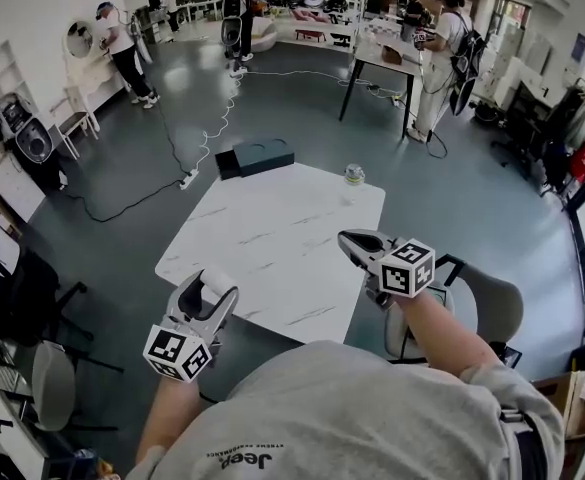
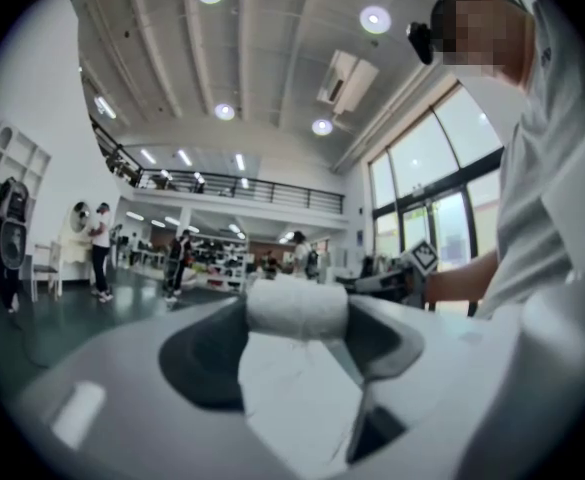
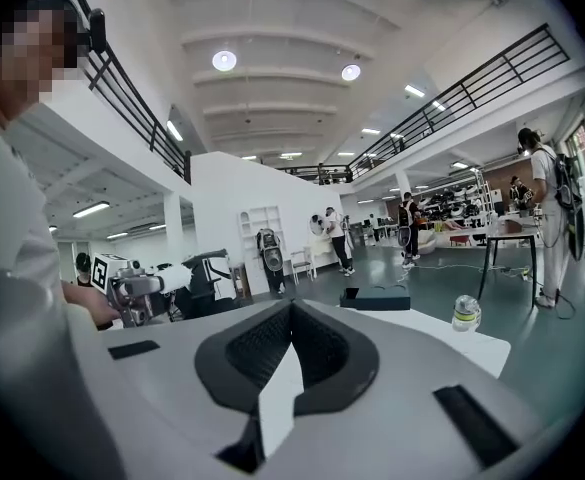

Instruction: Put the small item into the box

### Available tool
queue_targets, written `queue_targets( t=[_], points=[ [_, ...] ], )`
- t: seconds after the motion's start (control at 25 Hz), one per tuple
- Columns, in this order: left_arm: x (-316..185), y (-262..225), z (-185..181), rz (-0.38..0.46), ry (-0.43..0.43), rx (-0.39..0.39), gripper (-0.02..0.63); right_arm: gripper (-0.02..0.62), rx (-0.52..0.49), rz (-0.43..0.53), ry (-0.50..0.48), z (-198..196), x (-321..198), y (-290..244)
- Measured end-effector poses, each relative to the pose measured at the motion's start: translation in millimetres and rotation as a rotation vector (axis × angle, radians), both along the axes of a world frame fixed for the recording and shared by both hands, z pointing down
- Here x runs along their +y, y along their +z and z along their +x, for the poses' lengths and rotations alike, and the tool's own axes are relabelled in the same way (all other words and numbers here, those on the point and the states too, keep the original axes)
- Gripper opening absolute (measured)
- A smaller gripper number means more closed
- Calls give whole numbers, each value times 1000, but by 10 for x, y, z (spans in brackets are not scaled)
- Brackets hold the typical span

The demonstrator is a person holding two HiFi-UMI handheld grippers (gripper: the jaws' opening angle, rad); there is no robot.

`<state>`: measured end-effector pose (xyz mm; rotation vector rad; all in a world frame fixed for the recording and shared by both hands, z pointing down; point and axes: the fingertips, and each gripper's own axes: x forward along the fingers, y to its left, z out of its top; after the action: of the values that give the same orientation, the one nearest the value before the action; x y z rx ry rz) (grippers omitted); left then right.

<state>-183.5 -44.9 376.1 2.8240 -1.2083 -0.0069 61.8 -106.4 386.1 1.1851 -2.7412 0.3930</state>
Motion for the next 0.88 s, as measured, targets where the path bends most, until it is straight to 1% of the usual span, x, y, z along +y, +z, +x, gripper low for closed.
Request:
queue_targets(
  t=[0.28, 0.44, 0.6, 0.72, 0.88],
  points=[
    [-178, 73, -223, -10, 9, 13, 296, 8, 19, -18, 28, -95, -150, 45],
    [-257, 115, -232, -24, 2, 22, 296, 8, 26, -31, 25, -64, -210, 101],
    [-410, 167, -152, -39, -13, 22, 296, 8, 20, -46, 7, -3, -384, 173],
    [-533, 208, -27, -63, -36, 37, 296, 8, 7, -54, -27, 50, -539, 241],
    [-782, 253, 195, -86, -98, 33, 296, 8, -6, -60, -93, 192, -887, 381]
  ],
)
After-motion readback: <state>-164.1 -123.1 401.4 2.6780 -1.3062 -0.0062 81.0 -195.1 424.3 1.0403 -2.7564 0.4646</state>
